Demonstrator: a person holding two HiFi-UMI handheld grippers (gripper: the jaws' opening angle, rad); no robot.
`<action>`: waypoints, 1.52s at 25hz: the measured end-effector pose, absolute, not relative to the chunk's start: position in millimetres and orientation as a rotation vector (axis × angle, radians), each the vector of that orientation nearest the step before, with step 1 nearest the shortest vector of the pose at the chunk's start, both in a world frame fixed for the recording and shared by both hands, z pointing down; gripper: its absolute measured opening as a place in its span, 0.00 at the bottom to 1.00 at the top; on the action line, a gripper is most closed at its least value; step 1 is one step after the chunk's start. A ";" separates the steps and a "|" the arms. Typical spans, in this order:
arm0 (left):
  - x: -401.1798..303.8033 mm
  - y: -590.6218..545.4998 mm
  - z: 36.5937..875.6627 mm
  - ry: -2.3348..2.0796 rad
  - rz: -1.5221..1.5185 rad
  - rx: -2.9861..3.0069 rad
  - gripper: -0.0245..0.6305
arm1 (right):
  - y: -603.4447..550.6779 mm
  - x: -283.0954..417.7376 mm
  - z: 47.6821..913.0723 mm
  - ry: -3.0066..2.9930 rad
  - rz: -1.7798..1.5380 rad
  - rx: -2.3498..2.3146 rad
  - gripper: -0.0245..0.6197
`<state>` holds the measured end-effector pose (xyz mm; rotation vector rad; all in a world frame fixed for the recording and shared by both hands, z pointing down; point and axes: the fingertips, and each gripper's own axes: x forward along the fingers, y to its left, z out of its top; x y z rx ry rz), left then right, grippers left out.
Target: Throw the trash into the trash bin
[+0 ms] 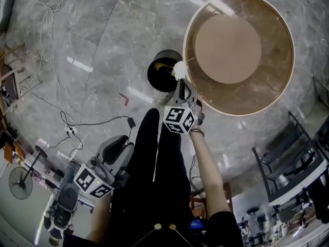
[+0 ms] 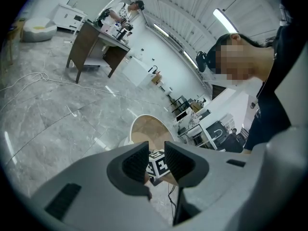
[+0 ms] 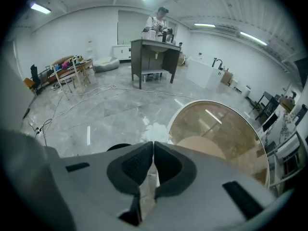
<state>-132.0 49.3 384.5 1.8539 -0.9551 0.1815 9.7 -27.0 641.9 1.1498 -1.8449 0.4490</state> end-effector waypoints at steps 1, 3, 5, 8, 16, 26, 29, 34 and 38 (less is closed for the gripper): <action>-132.8 50.6 386.0 -0.956 0.181 1.851 0.20 | -19.6 4.1 645.7 -1.850 0.461 1.136 0.06; -134.8 53.5 389.6 -0.957 0.183 1.843 0.20 | -4.9 -7.1 655.2 -1.860 0.488 1.104 0.06; -137.4 56.7 393.3 -0.958 0.187 1.832 0.19 | 8.3 -18.5 664.3 -1.873 0.505 1.063 0.06; -141.5 61.6 400.5 -0.962 0.191 1.813 0.19 | 23.5 -34.3 677.8 -1.889 0.521 0.990 0.06; -149.5 75.3 416.3 -0.961 0.199 1.778 0.20 | 51.8 -58.9 714.6 -1.886 0.566 0.824 0.18; -153.0 76.7 411.9 -0.953 0.180 1.802 0.20 | 39.7 -57.6 697.0 -1.892 0.525 0.904 0.11; -151.3 74.5 403.0 -0.947 0.173 1.826 0.20 | 30.4 -52.6 679.0 -1.897 0.503 0.967 0.05; -144.7 65.5 381.6 -0.935 0.152 1.894 0.19 | 14.7 -41.9 629.0 -1.933 0.471 1.087 0.05; -132.2 52.2 361.2 -0.906 0.125 1.976 0.18 | 5.5 -23.6 573.5 -1.965 0.420 1.202 0.04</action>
